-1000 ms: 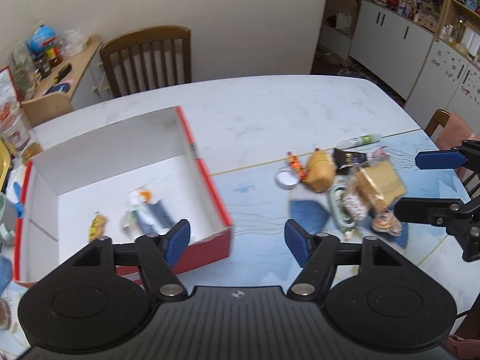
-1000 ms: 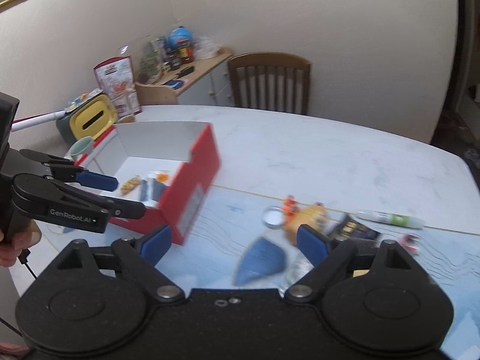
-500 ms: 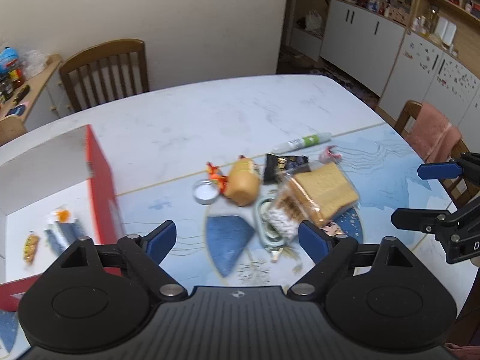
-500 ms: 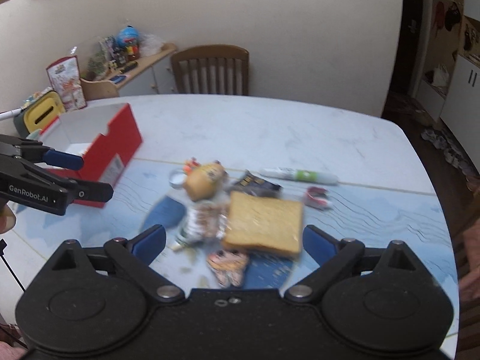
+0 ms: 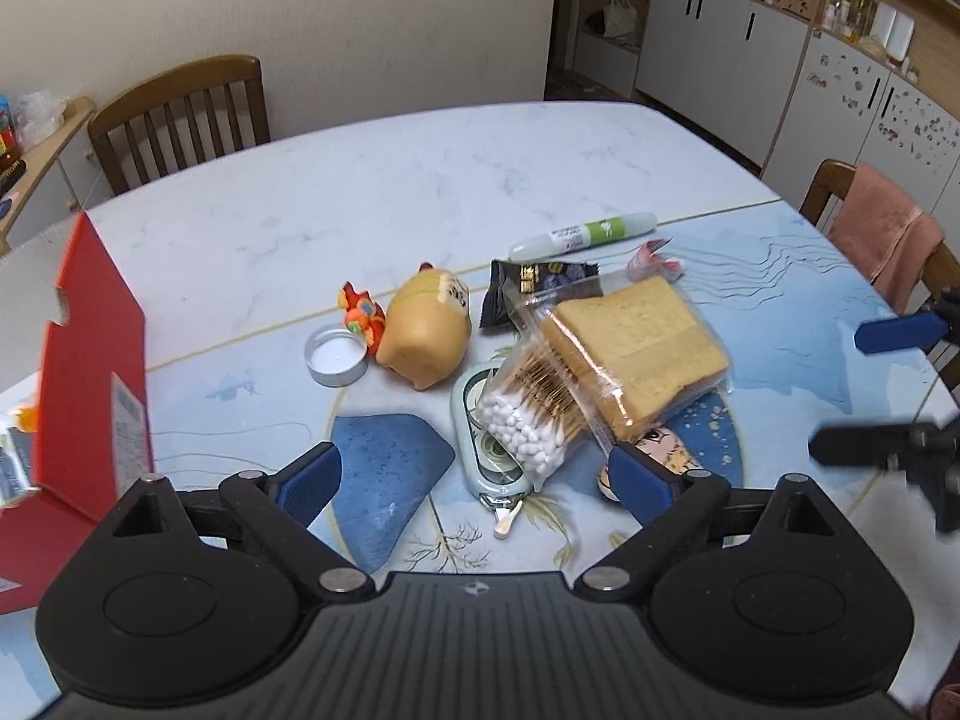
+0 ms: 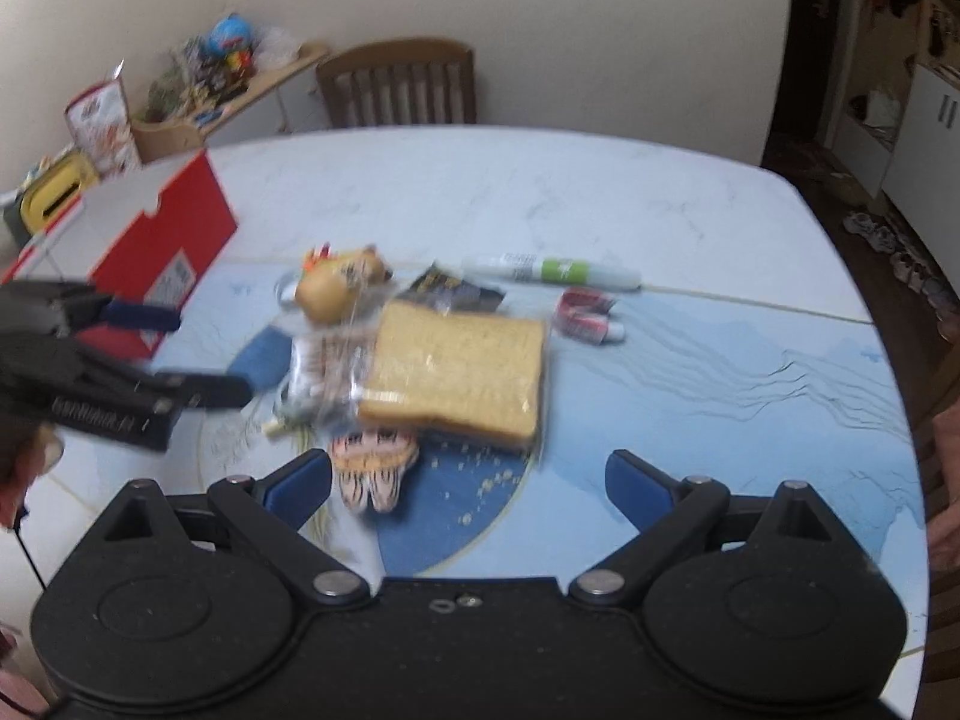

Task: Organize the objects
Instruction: 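Move both grippers back over the table toward the cotton-swab pack and cushion, then grasp the cotton-swab pack with the left gripper while the right grasps the cartoon cushion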

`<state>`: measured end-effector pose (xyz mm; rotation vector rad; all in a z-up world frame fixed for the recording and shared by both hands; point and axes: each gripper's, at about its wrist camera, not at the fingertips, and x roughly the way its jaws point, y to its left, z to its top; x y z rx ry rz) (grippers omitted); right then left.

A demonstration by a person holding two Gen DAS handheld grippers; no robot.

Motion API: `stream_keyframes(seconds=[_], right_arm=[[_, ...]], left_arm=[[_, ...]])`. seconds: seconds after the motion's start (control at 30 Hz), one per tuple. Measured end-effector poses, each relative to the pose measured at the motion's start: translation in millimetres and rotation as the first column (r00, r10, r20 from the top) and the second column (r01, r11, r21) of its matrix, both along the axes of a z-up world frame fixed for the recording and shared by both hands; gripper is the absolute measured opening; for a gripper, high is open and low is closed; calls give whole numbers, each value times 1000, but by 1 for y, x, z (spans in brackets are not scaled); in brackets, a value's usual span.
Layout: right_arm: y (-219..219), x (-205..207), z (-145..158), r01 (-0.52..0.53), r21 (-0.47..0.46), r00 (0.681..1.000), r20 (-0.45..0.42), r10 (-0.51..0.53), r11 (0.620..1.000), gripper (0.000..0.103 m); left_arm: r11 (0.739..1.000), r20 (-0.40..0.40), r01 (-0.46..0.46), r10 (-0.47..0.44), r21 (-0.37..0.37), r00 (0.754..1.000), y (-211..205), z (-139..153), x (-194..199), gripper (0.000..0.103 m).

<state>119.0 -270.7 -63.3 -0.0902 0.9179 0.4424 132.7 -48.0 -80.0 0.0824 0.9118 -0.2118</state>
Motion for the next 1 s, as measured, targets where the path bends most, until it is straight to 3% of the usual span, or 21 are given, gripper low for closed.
stream_keyframes(seconds=[0.33,0.57,1.0], right_arm=[[24,1,-31,-128,-50,991,-41,126,991,95],[41,3,-49,-187,-71,982,-46,184,980,92],[49,18,-60,-204,-58,978,-48,201,977,69]], left_arm=[[998,5,42,-43,46,999,-12,-27,22,96],[988,30,117,-121,104,992,-20,-42,28,96],[955,84,254,-268,152,960,-42,-44,29,95]])
